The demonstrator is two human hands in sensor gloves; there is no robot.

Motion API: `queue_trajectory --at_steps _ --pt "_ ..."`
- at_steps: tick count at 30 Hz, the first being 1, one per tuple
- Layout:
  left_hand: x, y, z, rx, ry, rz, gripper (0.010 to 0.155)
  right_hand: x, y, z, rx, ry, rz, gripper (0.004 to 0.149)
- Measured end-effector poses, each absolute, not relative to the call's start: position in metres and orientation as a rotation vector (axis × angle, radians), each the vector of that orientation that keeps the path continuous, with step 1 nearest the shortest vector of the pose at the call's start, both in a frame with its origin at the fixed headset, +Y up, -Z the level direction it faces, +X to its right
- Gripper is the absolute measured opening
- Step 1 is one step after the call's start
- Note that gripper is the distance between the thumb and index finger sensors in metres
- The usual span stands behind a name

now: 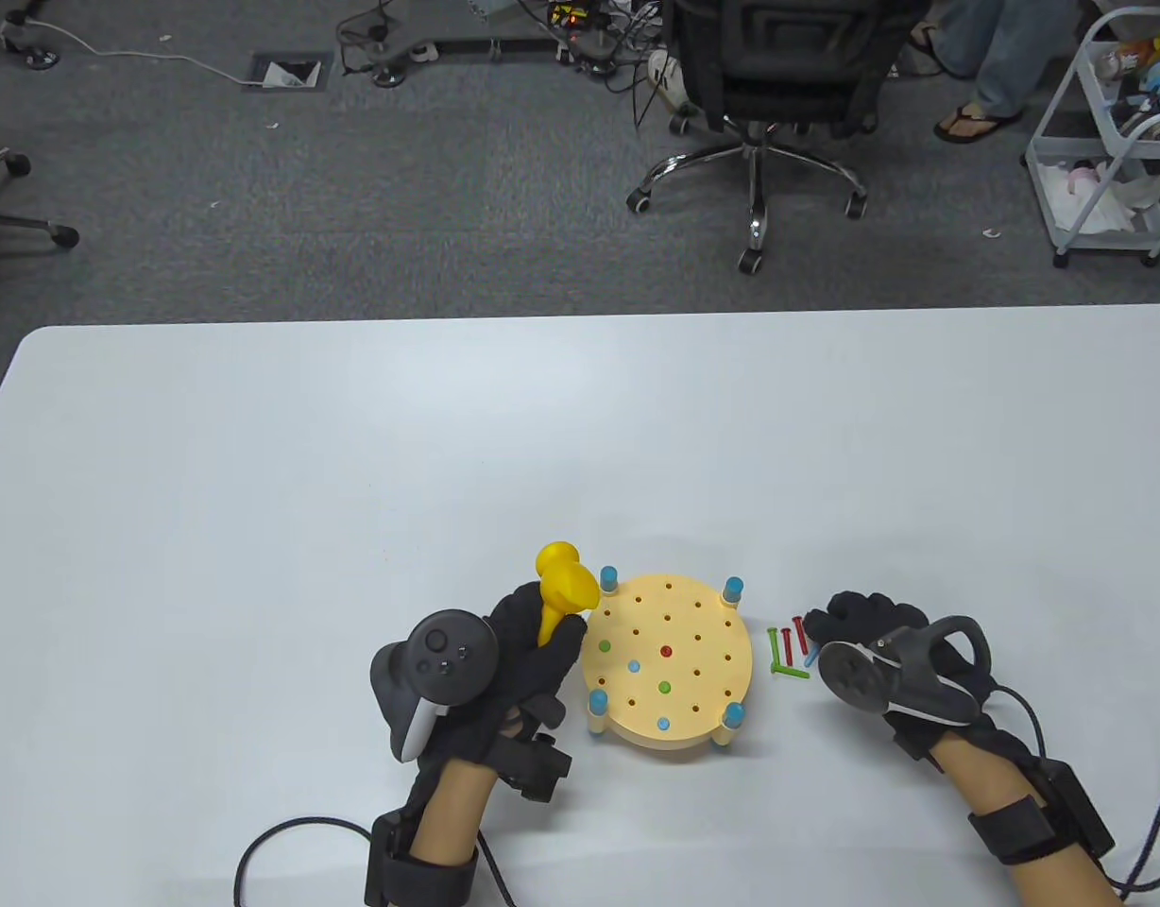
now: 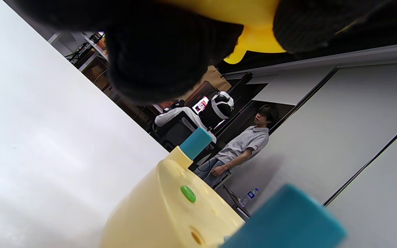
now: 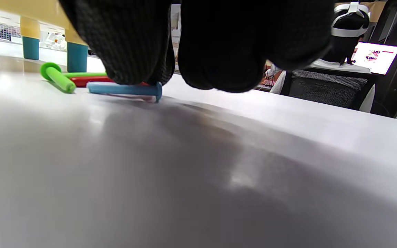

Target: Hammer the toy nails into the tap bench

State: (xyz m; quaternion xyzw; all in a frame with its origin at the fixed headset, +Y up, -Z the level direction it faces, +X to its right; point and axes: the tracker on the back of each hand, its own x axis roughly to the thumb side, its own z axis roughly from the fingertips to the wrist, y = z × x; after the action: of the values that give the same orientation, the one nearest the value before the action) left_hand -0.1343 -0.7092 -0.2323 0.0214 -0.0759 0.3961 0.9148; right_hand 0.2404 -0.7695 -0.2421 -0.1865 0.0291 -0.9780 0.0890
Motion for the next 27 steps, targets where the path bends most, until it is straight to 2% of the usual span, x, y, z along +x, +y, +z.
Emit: queue_trajectory --at_steps 9,18,21,22,23,27 --pt "-0.132 -0.709 -0.234 -0.040 -0.173 0.790 0.058 0.234 -0.773 -0.238 -0.586 0.046 -2.785 0.043" --pt "-0.133 -0.710 -0.232 -0.144 -0.168 0.746 0.058 0.232 -0.780 -0.241 -0.606 -0.109 -2.741 0.045" --pt "-0.133 -0.708 -0.233 -0.157 -0.190 0.719 0.056 0.237 -0.776 -0.245 -0.546 -0.060 -2.751 0.043" --pt "-0.134 -0.706 -0.232 -0.153 -0.196 0.711 0.056 0.240 -0.771 -0.245 -0.511 0.012 -2.797 0.042" --pt "-0.134 -0.703 -0.231 -0.134 -0.198 0.708 0.056 0.244 -0.763 -0.244 -0.482 0.134 -2.839 0.041" --pt "-0.136 -0.690 -0.225 -0.092 -0.235 0.646 0.056 0.242 -0.717 -0.232 -0.501 0.319 -3.008 0.039"
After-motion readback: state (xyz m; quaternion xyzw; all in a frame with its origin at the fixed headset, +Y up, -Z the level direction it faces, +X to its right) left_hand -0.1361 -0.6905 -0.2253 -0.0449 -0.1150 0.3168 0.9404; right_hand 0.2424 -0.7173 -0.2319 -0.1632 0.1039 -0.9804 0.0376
